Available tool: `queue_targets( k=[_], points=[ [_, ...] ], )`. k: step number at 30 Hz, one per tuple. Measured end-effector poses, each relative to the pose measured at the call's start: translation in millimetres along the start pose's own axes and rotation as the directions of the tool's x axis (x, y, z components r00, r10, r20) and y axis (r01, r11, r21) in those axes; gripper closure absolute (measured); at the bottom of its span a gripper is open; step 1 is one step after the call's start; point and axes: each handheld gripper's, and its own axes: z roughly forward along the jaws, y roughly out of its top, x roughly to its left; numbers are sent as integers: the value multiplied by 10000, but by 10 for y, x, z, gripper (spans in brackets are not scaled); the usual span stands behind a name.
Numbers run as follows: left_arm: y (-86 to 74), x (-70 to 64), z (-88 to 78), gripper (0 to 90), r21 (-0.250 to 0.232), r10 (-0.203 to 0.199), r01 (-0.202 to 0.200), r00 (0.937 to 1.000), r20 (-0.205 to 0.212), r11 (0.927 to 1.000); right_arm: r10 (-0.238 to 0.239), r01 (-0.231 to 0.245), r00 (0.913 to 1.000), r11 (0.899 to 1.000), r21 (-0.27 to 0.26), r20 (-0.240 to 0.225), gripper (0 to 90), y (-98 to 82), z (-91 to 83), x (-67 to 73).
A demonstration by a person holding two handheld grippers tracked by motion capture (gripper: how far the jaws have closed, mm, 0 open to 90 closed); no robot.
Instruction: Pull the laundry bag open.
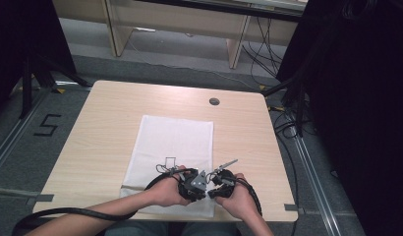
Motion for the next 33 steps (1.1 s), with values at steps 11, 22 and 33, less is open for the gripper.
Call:
queue_targets(
  k=[11, 22, 33],
  points=[
    [-2, 22, 1, 813, -48, -465, 466, 9988, 135, 9989, -112, 113, 9999, 9998, -168, 59, 900, 33, -27, -4],
    [-11, 11, -9, 815, -82, -715, 716, 9974, 126, 9974, -364, 363, 9993, 9993, 58, 81, 900, 32, 16, 13],
    [-4, 20, -40, 817, -75, -542, 543, 9985, 125, 9985, -486, 482, 9984, 9988, 131, 287, 900, 38, 20, 11]
  ],
)
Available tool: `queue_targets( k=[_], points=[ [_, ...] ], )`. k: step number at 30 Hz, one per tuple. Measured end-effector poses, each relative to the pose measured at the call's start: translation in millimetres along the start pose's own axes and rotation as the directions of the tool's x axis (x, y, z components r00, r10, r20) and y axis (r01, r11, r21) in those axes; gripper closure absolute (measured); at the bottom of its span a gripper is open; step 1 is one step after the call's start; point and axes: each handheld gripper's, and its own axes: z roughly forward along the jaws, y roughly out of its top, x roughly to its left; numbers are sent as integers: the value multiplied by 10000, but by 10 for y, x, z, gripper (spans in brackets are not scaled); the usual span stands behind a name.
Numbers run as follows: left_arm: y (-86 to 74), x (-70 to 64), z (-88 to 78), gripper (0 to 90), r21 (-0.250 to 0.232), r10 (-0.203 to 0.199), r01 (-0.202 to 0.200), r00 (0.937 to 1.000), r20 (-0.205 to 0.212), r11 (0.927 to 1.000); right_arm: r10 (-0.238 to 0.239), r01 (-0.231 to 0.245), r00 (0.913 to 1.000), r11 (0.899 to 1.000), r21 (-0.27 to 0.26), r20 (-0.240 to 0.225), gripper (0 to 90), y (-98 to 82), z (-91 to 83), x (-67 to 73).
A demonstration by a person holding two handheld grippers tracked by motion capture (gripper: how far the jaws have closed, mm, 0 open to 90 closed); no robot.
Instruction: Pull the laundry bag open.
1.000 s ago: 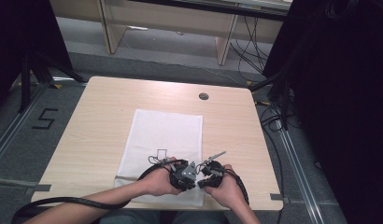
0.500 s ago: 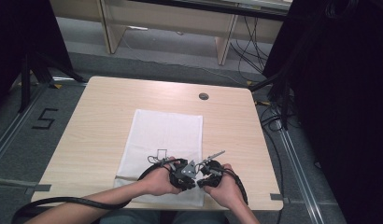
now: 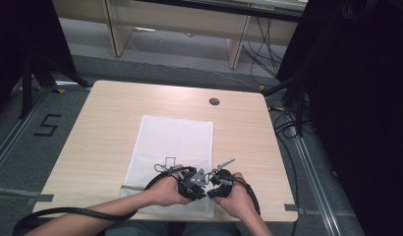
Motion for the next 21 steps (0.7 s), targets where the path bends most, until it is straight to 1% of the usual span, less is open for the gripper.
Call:
queue_targets(
  k=[2, 3, 4, 5, 6, 7, 8, 9, 11, 21],
  points=[
    [-3, -9, -2, 817, -66, -21, 21, 10000, -52, 10000, -29, 29, 10000, 10000, -15, -27, 900, -1, 1, -3],
    [-3, -7, -10, 817, -31, 12, -12, 10000, -53, 10000, 80, -81, 9999, 10000, -57, -138, 900, -2, 0, 4],
    [-2, -3, -20, 817, -6, 5, -5, 10000, -23, 10000, 79, -80, 9998, 10000, -51, -196, 900, -3, -2, 5],
    [-5, -8, -27, 817, -24, -31, 31, 10000, -52, 10000, 155, -156, 9997, 9999, -40, -184, 900, -5, -3, 8],
    [-13, -11, -42, 817, -52, -208, 208, 9998, 11, 9998, 87, -88, 9998, 9999, -57, -196, 900, -4, 0, 2],
    [-18, -7, -53, 817, -90, -194, 195, 9998, 20, 9998, 76, -77, 9997, 10000, -49, -213, 900, -3, -1, 4],
    [-23, -6, -56, 817, -101, -275, 275, 9996, 32, 9996, 31, -31, 9998, 10000, -45, -210, 900, -1, -1, 2],
    [-27, 2, -59, 817, -100, -175, 175, 9998, 17, 9998, -17, 16, 9998, 10000, -25, -223, 900, 0, -2, 3],
    [-34, 2, -55, 817, -127, -311, 312, 9995, 60, 9994, 50, -51, 9998, 10000, -14, -191, 900, 2, -1, 4],
    [-37, -3, -65, 817, -176, -179, 180, 9998, 55, 9997, -124, 123, 9996, 9999, -62, -253, 900, -4, -2, -1]
  ],
)
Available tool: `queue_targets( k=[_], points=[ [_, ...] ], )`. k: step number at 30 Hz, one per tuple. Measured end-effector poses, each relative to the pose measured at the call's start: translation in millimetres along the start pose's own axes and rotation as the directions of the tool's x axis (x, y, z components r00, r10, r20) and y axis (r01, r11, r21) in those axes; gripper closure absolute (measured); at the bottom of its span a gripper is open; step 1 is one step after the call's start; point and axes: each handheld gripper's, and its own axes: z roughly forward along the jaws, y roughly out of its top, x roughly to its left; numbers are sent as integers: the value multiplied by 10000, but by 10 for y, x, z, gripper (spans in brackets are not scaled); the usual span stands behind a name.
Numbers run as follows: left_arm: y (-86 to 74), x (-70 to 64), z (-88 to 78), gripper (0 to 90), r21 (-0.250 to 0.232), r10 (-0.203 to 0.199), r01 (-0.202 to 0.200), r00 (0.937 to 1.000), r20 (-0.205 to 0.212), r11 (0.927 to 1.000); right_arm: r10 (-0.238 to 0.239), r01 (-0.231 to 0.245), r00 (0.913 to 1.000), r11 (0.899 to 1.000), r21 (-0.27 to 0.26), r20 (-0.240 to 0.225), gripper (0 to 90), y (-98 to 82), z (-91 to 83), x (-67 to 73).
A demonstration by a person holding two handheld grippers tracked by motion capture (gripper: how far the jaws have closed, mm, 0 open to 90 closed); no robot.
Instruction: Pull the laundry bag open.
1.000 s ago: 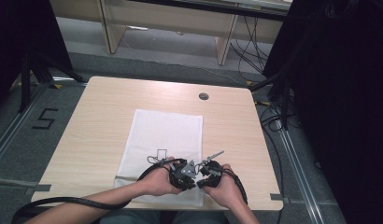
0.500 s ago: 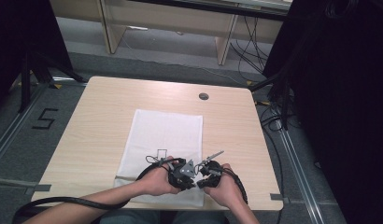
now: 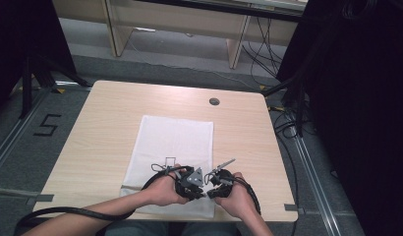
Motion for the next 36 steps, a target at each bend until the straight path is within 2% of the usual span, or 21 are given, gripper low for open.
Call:
queue_targets(
  k=[1, 6, 7, 10, 12, 14, 16, 18, 20, 21, 24, 36],
  points=[
    [-1, -7, 0, 818, 9, -83, 84, 10000, -33, 10000, 11, -11, 10000, 10000, 30, 20, 900, 1, 0, 1],
    [6, 0, -37, 817, -18, 70, -70, 10000, -41, 10000, 17, -17, 10000, 10000, 96, 22, 900, 4, 1, 10],
    [-1, -5, -35, 818, 34, -77, 78, 10000, -22, 10000, 27, -27, 10000, 9999, 97, 35, 900, 4, 1, 10],
    [-5, 6, -42, 817, 45, 47, -46, 10000, -25, 10000, 125, -126, 9999, 9999, 105, 84, 900, 2, -2, 9],
    [-12, 3, -41, 817, -24, 0, 0, 10000, -16, 10000, -18, 18, 10000, 10000, 6, 30, 900, 2, 1, 4],
    [-12, 4, -41, 817, -18, 13, -13, 10000, -11, 10000, 313, -314, 9995, 9994, 131, 42, 900, 0, -5, 32],
    [-11, 4, -41, 818, -28, 4, -4, 10000, -7, 10000, -18, 18, 10000, 10000, 14, 53, 900, 1, 2, 8],
    [-12, 2, -43, 818, -35, 9, -9, 10000, -8, 10000, -9, 9, 10000, 10000, 11, 49, 900, 1, 2, 8],
    [-11, -2, -43, 818, -73, 17, -17, 10000, -14, 10000, 348, -348, 9994, 9993, 126, -30, 900, -4, -7, 30],
    [-11, -2, -44, 818, -74, 16, -16, 10000, -4, 10000, 367, -366, 9993, 9992, 135, -42, 900, -5, -8, 31],
    [-16, -6, -47, 818, -88, -83, 83, 10000, 20, 9999, 35, -35, 10000, 10000, 28, 51, 900, -2, -1, 13],
    [-32, -3, -99, 818, -172, -100, 100, 9999, -15, 9998, 63, -63, 10000, 10000, 30, 59, 900, -1, -1, 15]
  ],
)
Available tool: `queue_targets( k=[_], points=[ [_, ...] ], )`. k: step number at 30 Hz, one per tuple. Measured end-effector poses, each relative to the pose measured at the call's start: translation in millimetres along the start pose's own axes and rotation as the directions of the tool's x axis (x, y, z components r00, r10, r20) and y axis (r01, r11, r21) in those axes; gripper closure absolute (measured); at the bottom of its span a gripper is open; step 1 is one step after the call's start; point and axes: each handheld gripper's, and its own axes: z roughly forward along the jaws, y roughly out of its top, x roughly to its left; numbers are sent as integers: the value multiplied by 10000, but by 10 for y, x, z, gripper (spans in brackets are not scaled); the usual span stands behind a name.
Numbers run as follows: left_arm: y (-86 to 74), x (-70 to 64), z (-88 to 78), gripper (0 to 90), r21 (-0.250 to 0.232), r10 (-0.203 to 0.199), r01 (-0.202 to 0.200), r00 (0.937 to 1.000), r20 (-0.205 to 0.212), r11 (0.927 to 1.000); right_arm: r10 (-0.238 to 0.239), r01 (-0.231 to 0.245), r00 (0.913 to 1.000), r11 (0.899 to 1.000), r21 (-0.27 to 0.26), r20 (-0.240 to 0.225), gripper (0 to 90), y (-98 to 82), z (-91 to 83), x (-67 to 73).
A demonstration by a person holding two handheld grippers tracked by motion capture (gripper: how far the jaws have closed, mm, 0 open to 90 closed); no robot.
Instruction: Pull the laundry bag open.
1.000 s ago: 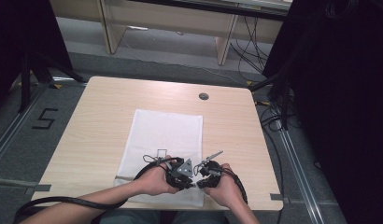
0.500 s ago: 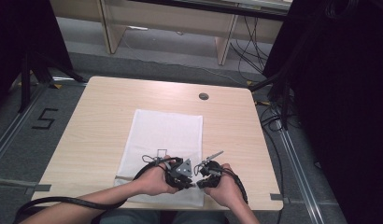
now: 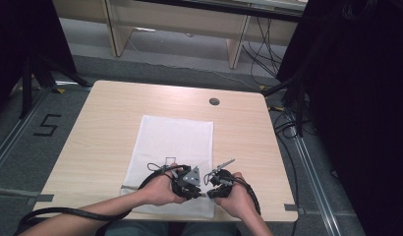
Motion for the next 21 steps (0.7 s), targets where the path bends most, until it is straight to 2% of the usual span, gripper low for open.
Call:
queue_targets(
  k=[1, 2, 6, 7, 17, 18, 21],
  points=[
    [0, 0, 0, 818, 12, 7, -7, 10000, 3, 10000, -23, 23, 10000, 10000, -1, -5, 900, 0, 0, -3],
    [-1, 0, -1, 818, 18, 23, -23, 10000, 6, 10000, 170, -170, 9999, 9998, 56, -21, 900, -2, -4, 10],
    [-2, 7, -24, 818, 72, 135, -135, 9999, -8, 9999, 114, -114, 9999, 9999, 51, -47, 900, -3, -6, 1],
    [-6, 2, -26, 818, 48, 28, -28, 10000, -4, 10000, 116, -116, 9999, 9999, 53, -47, 900, -2, -6, 1],
    [-21, 16, -50, 817, 7, 53, -53, 10000, 45, 10000, 155, -155, 9999, 9999, 70, -54, 900, -3, -7, 4],
    [-25, 10, -49, 818, -30, -86, 86, 10000, 33, 10000, 157, -156, 9999, 9999, 71, -53, 900, -3, -7, 4],
    [-30, 16, -58, 818, -20, -67, 67, 10000, 50, 10000, 157, -156, 9999, 9999, 72, -62, 900, -3, -7, 3]
  ],
)
